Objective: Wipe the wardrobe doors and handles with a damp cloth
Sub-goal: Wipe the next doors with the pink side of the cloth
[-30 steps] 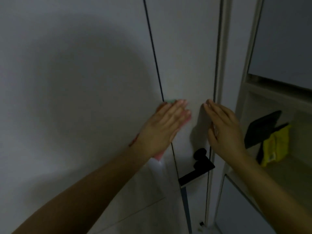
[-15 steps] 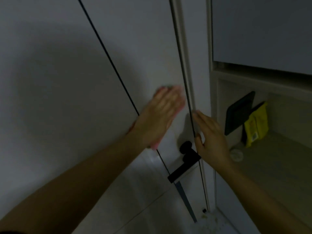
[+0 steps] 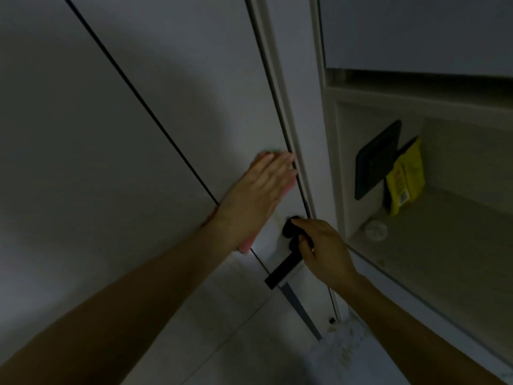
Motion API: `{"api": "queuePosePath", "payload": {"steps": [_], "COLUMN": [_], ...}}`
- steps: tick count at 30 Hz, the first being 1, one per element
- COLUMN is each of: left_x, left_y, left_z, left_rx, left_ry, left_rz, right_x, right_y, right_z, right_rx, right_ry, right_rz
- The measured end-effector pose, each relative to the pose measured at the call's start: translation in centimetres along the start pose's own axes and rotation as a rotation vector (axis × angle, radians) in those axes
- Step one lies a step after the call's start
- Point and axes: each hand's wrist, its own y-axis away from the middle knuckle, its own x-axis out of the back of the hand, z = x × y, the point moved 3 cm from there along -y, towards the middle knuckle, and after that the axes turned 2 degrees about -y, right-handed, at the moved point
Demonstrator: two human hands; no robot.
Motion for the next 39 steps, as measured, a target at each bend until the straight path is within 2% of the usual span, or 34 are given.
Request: {"api": "queuePosePath", "payload": {"steps": [2,4,8,14,19,21,26,30,35,39], "left_x": [-0.4,-1.3,-2.5,-2.3,-4.5,-5.3,-4.9,-5.7,-7.4,-7.1], "left_y": [-0.1,0.7,2.4,1.5,6.7,7.5,5.3,5.3,7.0,5.2], "left_z": [0.9,3.5,6.5,5.9,9.0,9.0,8.9,10.5,13.4,13.7], "left_rx": [0.016,-0.061,-0.217,-0.159,-0.203,-0.177,-0.028,0.141,0.179,0.416], "left_ry": [-0.008,-0.009,-0.033,-0.084,0.02,0.068,-0.011,0.035,0.058,-0.112], "left_rz": [-0.033,-0.133,-0.186,-0.127,-0.169,-0.151,-0.023,0.188,0.243,0.189], "right_x": [-0.8,-1.5,-2.1,-2.7,-2.8,-3.0,-3.4,-3.4,-4.2,-4.6], "right_y": [0.7,1.4,1.9,2.5,2.5,2.5,2.4,1.7,1.0,0.4], "right_z": [0.4,0.8,1.5,2.5,2.9,3.1,3.9,4.9,5.6,5.8], "right_rx": [-0.014,-0.013,0.014,-0.024,0.028,0.054,0.113,0.226,0.36,0.417], "right_ry": [-0.021,-0.066,-0.152,-0.22,-0.2,-0.183,-0.184,-0.171,-0.181,-0.197], "right_rz": [0.002,0.012,0.038,0.058,0.068,0.084,0.102,0.164,0.286,0.331]}}
